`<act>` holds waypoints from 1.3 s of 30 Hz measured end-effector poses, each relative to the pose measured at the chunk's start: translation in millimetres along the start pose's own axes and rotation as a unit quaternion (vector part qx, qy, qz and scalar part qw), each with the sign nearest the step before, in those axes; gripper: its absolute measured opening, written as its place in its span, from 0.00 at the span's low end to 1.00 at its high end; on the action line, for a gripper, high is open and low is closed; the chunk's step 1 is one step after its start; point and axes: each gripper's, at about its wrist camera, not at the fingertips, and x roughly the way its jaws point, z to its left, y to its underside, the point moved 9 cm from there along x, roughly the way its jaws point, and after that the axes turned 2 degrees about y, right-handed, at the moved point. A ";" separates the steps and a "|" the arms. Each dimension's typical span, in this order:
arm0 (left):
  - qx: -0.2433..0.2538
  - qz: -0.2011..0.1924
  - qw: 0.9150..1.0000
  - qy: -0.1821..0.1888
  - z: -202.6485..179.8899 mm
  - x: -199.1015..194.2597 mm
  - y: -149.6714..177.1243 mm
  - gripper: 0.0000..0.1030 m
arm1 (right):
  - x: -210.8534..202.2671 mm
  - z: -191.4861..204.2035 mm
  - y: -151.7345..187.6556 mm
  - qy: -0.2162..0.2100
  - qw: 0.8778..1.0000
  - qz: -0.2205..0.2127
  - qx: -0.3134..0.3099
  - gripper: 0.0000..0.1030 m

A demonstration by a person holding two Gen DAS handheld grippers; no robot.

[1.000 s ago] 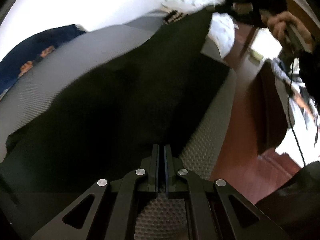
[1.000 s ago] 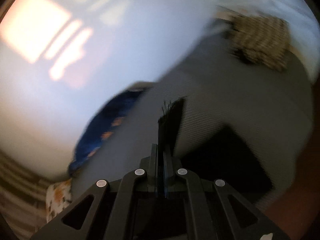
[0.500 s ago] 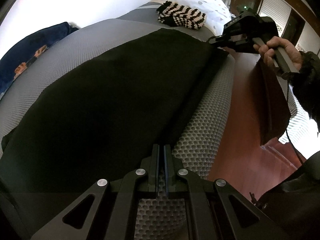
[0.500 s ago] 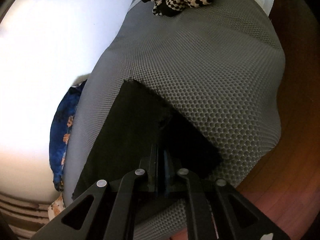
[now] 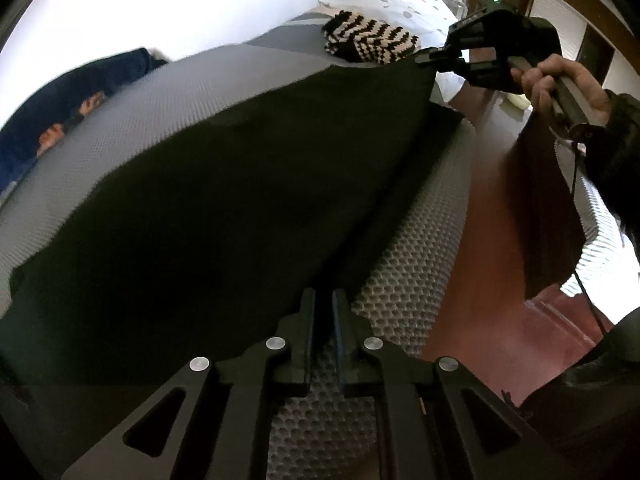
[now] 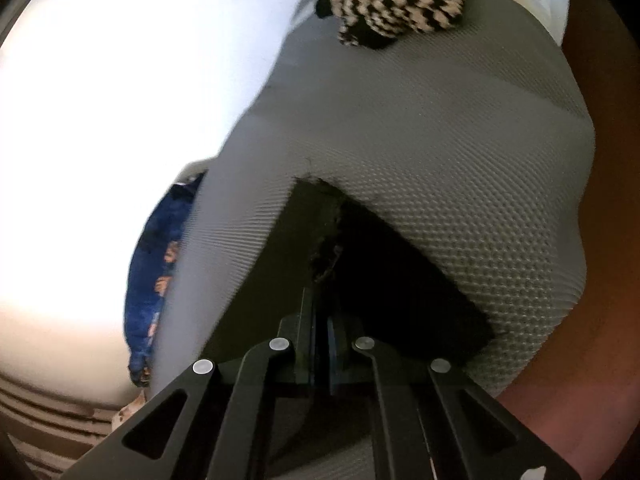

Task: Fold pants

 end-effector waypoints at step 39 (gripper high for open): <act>0.038 0.008 0.999 -0.036 5.8 -3.0 5.3 0.21 | 10.6 -11.2 -3.7 -0.016 1.000 0.006 -0.014 0.04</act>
